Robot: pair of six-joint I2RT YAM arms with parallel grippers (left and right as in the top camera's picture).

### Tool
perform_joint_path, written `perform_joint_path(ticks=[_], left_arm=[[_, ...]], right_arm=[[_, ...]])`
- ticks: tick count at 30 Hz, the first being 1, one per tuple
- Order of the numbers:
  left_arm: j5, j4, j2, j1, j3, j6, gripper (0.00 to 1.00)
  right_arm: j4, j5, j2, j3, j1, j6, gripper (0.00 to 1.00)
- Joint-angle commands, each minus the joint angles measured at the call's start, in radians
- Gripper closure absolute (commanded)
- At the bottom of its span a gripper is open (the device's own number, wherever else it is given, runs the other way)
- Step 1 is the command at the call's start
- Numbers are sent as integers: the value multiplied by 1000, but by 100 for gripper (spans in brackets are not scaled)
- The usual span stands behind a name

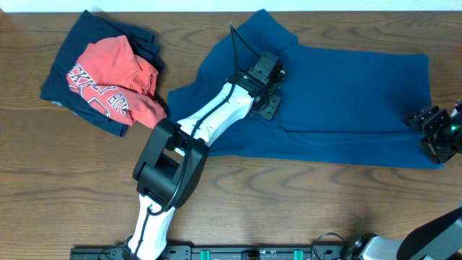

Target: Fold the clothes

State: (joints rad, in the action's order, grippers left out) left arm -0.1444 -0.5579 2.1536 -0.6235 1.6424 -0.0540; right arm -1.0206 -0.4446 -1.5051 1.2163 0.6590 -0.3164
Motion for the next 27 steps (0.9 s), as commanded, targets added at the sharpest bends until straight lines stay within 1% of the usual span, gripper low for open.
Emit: perform_joint_path(ticks=[1,9,12,17,22,24,27], left_arm=[[59,10,16,1,0,-2,50],[36,-13,16,-6,-8,-2,51],[35,-15,16,-6,-22,-2,55],[-3,-22,16,-6,-23,-1,70],[-51,-33,16,-6,-23,-2,89],[-55,-31,16,-6,-23,-2,94],[-55,-27,16,-6,-8,-2,94]], right_arm=[[-2,3,1,12,-6,15,26],[-5,3,1,12,-6,15,26],[-8,3,1,12,-6,15,26],[-13,3,1,12,-6,15,26],[-16,3,1,12,-6,15,26],[-16,3,1,12,-6,15,26],[-16,3,1,12,-6,15,26]])
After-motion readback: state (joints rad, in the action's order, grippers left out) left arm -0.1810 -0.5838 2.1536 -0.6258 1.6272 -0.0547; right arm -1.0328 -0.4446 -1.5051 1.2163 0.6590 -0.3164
